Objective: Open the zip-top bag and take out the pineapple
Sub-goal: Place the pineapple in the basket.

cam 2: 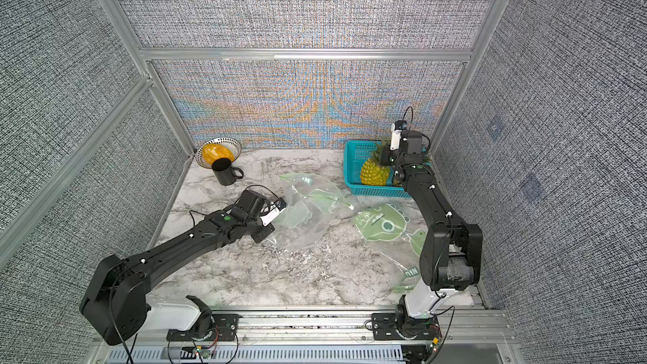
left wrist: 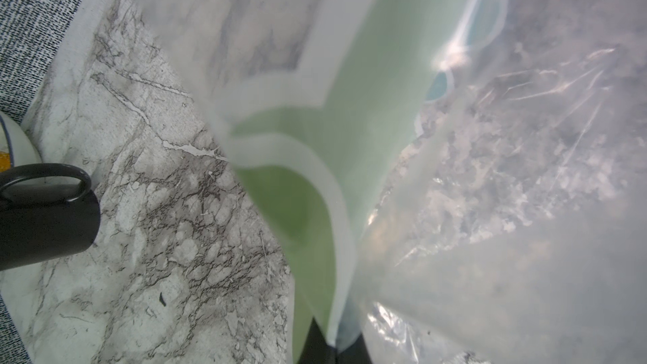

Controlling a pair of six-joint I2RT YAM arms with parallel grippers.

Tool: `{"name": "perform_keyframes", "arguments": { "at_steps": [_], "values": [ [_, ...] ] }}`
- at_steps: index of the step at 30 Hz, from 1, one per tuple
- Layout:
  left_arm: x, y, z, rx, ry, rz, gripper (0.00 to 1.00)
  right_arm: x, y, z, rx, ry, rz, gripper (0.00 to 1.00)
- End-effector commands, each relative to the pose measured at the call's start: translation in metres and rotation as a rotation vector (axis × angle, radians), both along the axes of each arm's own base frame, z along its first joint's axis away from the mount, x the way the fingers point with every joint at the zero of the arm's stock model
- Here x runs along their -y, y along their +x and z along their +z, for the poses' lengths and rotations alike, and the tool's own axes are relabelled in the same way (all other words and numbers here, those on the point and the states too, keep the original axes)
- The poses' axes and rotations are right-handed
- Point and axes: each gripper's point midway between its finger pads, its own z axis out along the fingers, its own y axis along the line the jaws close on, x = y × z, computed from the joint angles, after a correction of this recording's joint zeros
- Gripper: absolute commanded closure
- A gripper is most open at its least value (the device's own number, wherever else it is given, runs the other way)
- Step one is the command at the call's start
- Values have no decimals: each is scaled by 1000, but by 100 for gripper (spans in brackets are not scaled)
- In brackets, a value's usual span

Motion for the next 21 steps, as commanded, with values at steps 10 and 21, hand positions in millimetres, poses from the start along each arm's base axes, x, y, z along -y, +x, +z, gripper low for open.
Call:
{"name": "perform_keyframes", "arguments": {
  "at_steps": [10, 21],
  "values": [
    [1, -1, 0, -4, 5, -13, 100, 8, 9, 3, 73, -20, -40, 100],
    [1, 0, -1, -5, 7, -14, 100, 7, 6, 2, 70, -26, -32, 92]
  ]
}}
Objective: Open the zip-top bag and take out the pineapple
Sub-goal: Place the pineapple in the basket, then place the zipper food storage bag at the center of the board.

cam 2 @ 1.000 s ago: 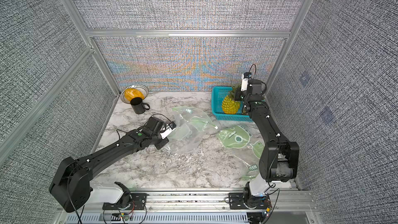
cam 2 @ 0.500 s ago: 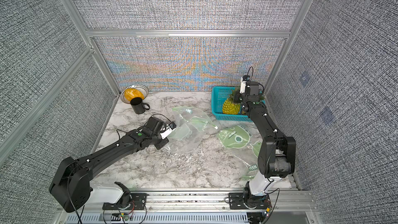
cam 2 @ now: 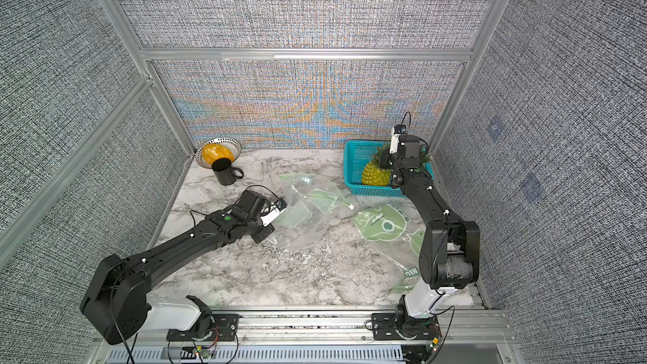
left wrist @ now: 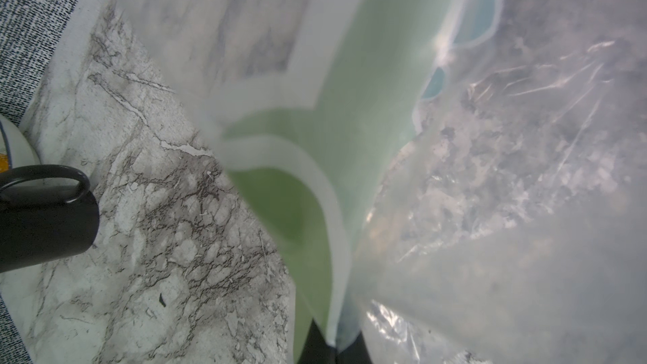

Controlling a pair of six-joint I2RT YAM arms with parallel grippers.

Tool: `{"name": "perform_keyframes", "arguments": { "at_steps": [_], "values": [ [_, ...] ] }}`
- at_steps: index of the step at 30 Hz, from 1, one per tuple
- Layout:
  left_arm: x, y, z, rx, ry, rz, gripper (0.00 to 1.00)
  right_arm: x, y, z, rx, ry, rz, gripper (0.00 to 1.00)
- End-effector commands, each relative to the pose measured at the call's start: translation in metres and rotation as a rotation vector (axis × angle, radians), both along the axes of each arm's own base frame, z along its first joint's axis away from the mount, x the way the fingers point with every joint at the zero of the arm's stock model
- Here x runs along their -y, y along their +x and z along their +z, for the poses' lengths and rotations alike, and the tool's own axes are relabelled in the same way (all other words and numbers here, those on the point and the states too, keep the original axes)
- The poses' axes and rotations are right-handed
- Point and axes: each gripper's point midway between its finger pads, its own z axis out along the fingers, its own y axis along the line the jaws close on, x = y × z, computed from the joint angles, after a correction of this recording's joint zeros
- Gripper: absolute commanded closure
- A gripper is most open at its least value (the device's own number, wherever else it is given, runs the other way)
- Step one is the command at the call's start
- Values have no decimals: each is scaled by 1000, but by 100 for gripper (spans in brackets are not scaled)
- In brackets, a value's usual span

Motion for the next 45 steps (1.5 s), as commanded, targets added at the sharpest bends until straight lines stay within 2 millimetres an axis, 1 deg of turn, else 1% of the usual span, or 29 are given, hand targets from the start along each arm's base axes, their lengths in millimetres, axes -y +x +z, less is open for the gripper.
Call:
{"name": "perform_keyframes", "arguments": {
  "at_steps": [1, 2, 5, 7, 12, 16, 22, 23, 24, 28, 29, 30, 37, 41, 45],
  "values": [
    [1, 0, 0, -4, -1, -8, 100, 1, 4, 21, 72, -6, -1, 88],
    [1, -1, 0, -4, 0, -7, 100, 0, 4, 23, 75, -4, 1, 85],
    [1, 0, 0, -3, 0, -7, 100, -2, 3, 33, 90, 2, 10, 78],
    [0, 0, 0, -3, 1, -6, 100, -3, 3, 40, 105, 6, 18, 70],
    [0, 0, 0, -3, 4, -3, 100, -5, -1, 61, 148, 12, 28, 56],
    [0, 0, 1, -3, 3, -4, 100, -6, -9, 81, 195, 15, 32, 51],
    [0, 3, 2, 7, 3, 8, 100, -7, -31, 109, 290, 5, 47, 48],
    [0, 3, 2, 9, 4, 9, 98, -7, -35, 113, 303, 1, 49, 48],
    [0, 4, 3, 13, 3, 12, 95, -8, -38, 116, 313, -2, 51, 47],
    [-3, 9, 9, 44, 2, 39, 66, -7, -55, 123, 337, -19, 50, 46],
    [-3, 10, 11, 52, 0, 42, 61, -5, -59, 124, 341, -24, 43, 46],
    [-3, 10, 14, 58, -5, 40, 59, -4, -62, 124, 344, -27, 38, 46],
    [-6, 17, 34, 92, -11, 85, 48, 2, -82, 124, 350, -66, 16, 44],
    [-6, 18, 46, 118, -36, 104, 47, 6, -92, 126, 358, -85, -4, 44],
    [-10, 21, 60, 178, -78, 140, 45, 12, -101, 124, 367, -96, -33, 43]
  ]
}}
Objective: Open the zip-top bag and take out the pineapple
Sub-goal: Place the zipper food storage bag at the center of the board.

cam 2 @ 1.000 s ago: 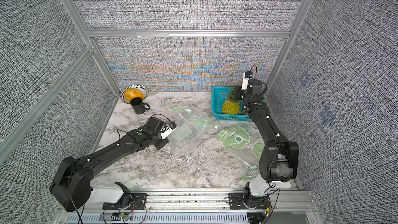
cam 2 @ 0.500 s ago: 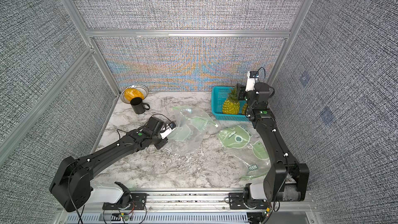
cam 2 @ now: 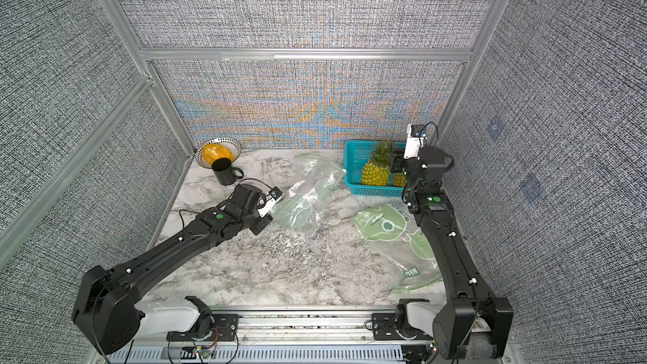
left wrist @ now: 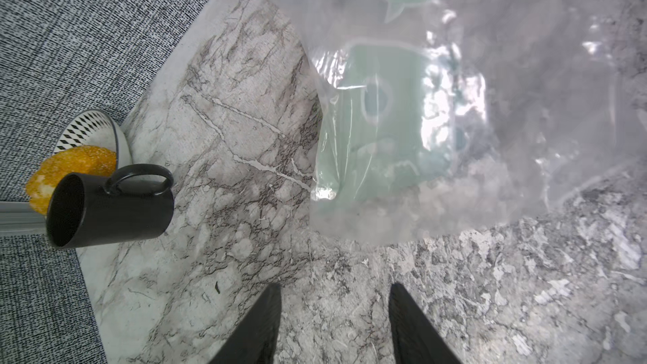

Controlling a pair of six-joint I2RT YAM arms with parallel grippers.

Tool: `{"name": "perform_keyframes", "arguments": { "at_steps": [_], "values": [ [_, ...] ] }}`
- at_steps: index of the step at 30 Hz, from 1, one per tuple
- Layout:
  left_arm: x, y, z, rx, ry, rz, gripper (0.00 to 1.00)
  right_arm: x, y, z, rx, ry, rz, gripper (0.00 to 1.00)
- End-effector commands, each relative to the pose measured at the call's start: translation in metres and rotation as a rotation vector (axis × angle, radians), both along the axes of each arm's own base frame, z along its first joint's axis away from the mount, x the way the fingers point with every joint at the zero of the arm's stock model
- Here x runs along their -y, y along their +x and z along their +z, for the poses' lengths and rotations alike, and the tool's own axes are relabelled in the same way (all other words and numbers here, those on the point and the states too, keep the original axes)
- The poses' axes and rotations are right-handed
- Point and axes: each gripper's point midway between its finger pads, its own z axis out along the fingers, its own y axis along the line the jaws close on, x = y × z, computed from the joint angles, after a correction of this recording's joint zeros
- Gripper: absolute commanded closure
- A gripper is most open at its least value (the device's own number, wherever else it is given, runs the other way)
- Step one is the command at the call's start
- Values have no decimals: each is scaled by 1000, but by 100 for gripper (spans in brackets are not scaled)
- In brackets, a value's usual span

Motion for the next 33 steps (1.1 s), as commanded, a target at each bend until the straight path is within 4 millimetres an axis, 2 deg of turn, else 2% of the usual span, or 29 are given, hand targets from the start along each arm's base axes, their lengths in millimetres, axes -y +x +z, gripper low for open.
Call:
{"name": "perform_keyframes", "arguments": {
  "at_steps": [1, 5, 8, 10, 14, 22, 33],
  "values": [
    [-6, 5, 11, 59, -33, 60, 44, 7, -7, 3, 31, -16, -41, 43],
    [-21, 16, 27, 181, -75, 179, 37, 16, -17, -10, 58, -24, -89, 43],
    [-40, 23, 37, 271, -95, 298, 32, 26, -26, -21, 76, -22, -147, 43],
    [-68, 30, 48, 353, -116, 491, 24, 33, -34, -31, 83, -17, -188, 43],
    [-98, 37, 55, 405, -144, 667, 23, 47, -50, -58, 73, -1, -268, 43],
    [-127, 43, 48, 494, -88, 799, 22, 59, -74, -117, 27, 25, -342, 42],
    [-161, 48, 15, 507, -23, 852, 18, 61, -94, -184, -40, 38, -354, 42]
  ]
}}
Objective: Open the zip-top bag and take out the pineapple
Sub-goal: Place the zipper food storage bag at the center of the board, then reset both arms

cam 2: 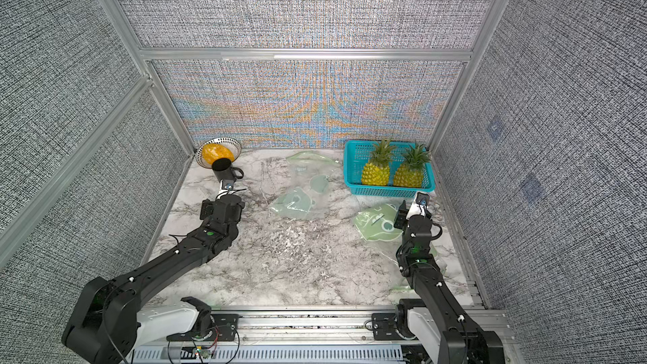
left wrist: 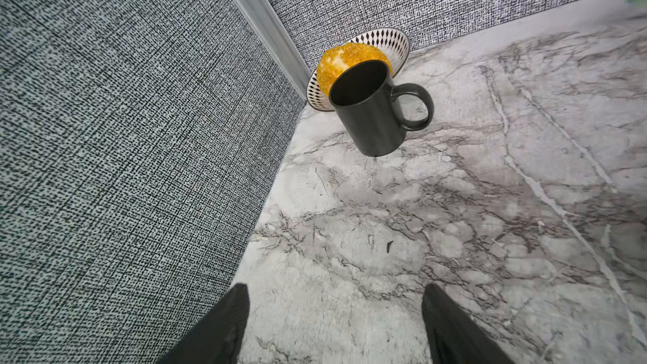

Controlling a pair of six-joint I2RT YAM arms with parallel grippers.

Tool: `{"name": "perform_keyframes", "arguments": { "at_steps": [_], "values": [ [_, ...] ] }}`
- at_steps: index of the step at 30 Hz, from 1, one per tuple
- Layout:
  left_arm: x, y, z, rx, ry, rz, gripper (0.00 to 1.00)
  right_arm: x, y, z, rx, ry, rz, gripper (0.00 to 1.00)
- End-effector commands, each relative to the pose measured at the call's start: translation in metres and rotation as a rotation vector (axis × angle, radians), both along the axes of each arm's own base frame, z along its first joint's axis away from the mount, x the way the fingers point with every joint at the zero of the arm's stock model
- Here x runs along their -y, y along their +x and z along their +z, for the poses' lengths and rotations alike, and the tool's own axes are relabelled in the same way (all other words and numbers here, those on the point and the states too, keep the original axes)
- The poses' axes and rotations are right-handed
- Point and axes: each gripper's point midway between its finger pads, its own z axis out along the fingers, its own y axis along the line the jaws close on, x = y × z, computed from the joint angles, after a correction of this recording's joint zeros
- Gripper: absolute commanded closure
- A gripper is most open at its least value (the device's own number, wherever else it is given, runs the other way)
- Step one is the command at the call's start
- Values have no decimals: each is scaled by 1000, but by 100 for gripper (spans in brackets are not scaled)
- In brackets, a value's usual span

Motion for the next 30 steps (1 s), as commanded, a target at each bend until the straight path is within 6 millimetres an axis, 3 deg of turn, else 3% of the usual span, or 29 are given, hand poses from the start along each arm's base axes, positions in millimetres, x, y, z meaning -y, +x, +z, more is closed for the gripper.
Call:
{"name": "perform_keyframes", "arguments": {
  "at_steps": [1, 7, 11, 15, 26, 30],
  "values": [
    [-7, 8, 4, 47, -10, 21, 18, 1, 1, 0, 45, 15, -7, 42],
    [-17, 11, -15, 31, -37, 8, 10, 0, -1, -26, 13, 15, 24, 41],
    [-16, 12, -28, 48, -93, -48, 3, -2, -2, -32, 33, 21, 53, 39],
    [-13, 15, -39, 69, -160, -109, 3, -7, 0, -32, 74, 23, 97, 37],
    [-16, 29, -35, 145, -270, -194, 2, -19, 14, -18, 176, 33, 199, 32],
    [-18, 37, -45, 164, -280, -203, 0, -25, 23, -26, 176, 41, 235, 31]
  ]
}}
